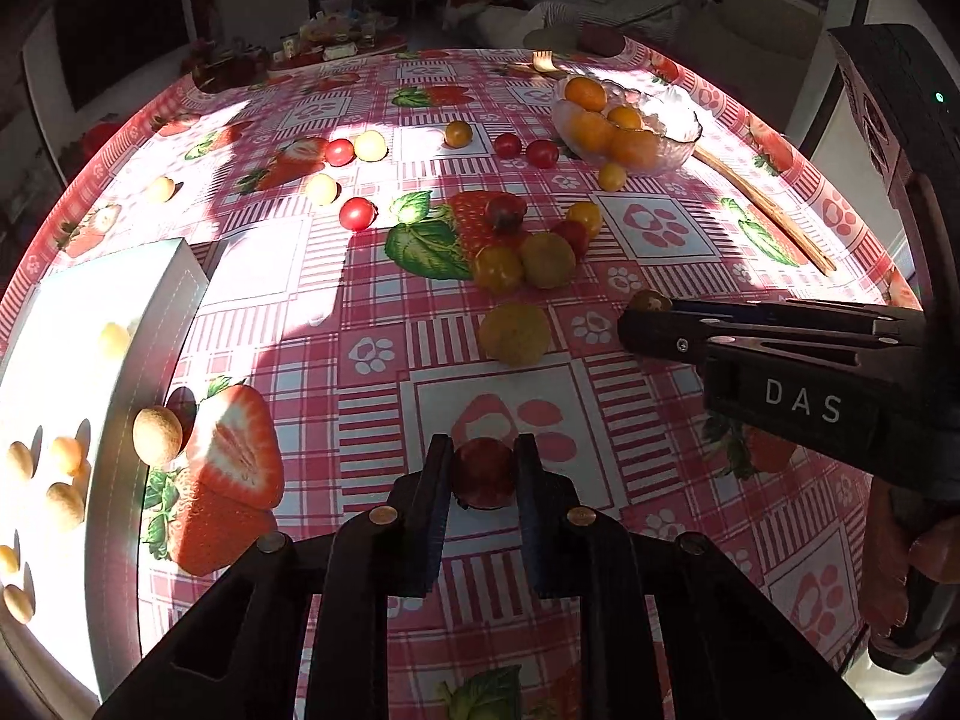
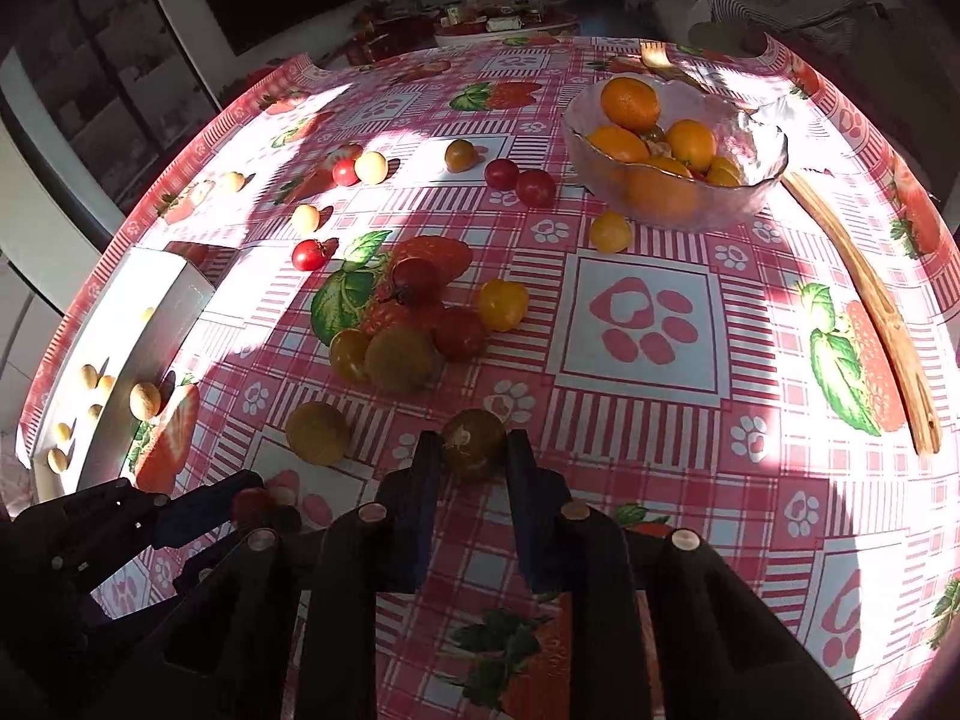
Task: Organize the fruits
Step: 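Grasp a red tomato with the left tool while the right tool grasps a brown kiwi, then carry both held fruits over the white tray, then open both tools to drop the fruits into the tray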
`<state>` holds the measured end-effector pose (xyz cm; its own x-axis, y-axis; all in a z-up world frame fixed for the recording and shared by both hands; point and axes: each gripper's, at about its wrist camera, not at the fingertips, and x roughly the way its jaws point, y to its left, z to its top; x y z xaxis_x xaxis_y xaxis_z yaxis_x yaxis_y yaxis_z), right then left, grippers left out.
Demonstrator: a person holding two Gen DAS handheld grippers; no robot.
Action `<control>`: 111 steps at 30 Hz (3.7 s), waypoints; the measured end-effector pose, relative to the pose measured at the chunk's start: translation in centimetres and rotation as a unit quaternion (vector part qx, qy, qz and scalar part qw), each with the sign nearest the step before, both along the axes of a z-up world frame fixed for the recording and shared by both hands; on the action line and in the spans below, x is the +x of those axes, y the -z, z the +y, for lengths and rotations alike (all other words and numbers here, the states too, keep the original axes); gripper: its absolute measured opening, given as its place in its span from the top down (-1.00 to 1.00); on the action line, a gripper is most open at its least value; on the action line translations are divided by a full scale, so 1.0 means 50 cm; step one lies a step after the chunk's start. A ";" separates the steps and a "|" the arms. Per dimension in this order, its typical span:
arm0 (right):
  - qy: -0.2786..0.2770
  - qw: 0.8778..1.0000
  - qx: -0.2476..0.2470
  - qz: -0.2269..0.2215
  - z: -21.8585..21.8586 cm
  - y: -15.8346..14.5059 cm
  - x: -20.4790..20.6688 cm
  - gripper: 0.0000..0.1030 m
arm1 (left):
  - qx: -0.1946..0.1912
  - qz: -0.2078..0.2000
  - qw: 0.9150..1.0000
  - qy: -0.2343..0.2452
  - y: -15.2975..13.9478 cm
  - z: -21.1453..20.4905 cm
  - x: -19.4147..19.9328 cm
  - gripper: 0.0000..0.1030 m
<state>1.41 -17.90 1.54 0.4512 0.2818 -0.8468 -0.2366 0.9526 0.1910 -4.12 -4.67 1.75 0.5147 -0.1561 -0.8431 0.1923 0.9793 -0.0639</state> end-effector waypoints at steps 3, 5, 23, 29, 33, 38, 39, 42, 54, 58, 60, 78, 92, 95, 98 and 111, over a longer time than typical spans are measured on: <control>0.001 1.000 0.012 0.002 0.001 -0.004 -0.029 0.53 | -0.010 0.005 1.000 -0.011 -0.003 0.021 -0.020 0.57; 0.000 1.000 0.019 0.001 0.004 -0.008 -0.044 0.53 | -0.012 0.004 1.000 -0.016 -0.007 0.032 -0.030 0.57; -0.023 0.999 0.033 0.001 0.066 -0.059 -0.091 0.53 | -0.022 -0.037 0.997 -0.072 -0.080 0.170 -0.094 0.57; -0.046 0.999 0.027 -0.006 0.120 -0.077 -0.087 0.53 | -0.020 -0.049 0.994 -0.098 -0.100 0.238 -0.099 0.57; -0.065 0.998 0.026 -0.007 0.164 -0.087 -0.083 0.53 | -0.015 -0.057 0.992 -0.112 -0.109 0.278 -0.099 0.57; -0.093 0.995 0.023 -0.011 0.225 -0.104 -0.073 0.53 | -0.004 -0.066 0.990 -0.123 -0.123 0.327 -0.094 0.57; -0.099 0.995 0.021 -0.013 0.239 -0.108 -0.071 0.53 | -0.001 -0.069 0.990 -0.127 -0.128 0.338 -0.093 0.57; -0.117 0.993 0.020 -0.016 0.279 -0.121 -0.059 0.53 | 0.012 -0.079 0.987 -0.138 -0.140 0.373 -0.083 0.57; -0.171 0.984 0.042 -0.009 0.456 -0.140 0.032 0.53 | 0.040 -0.075 0.980 -0.181 -0.146 0.493 0.011 0.57; -0.175 0.983 0.049 0.005 0.504 -0.124 0.072 0.53 | 0.043 -0.056 0.979 -0.191 -0.117 0.516 0.056 0.57; -0.175 0.983 0.052 0.013 0.524 -0.113 0.089 0.53 | 0.044 -0.043 0.978 -0.198 -0.098 0.528 0.077 0.57; -0.174 0.983 0.012 0.053 0.591 0.007 0.164 0.52 | 0.040 0.028 0.975 -0.215 -0.014 0.565 0.147 0.57; -0.174 0.983 0.032 0.043 0.581 -0.008 0.166 -0.03 | 0.045 0.033 0.974 -0.218 -0.009 0.573 0.144 0.54; -0.169 0.984 0.043 0.031 0.571 -0.026 0.160 -0.24 | 0.049 0.030 0.976 -0.211 -0.011 0.568 0.138 0.54; -0.161 0.985 0.057 0.030 0.555 -0.042 0.155 -0.26 | 0.046 0.022 0.976 -0.211 -0.018 0.565 0.132 -0.32; -0.138 0.987 0.085 0.020 0.468 -0.087 0.096 -0.54 | 0.062 -0.027 0.981 -0.180 -0.079 0.497 0.073 -0.59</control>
<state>6.22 5.48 5.88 0.3051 0.5288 -0.7920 -0.4720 0.8063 0.3565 -0.47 20.16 5.68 0.5615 0.1458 -0.8145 -0.1680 0.9839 0.0603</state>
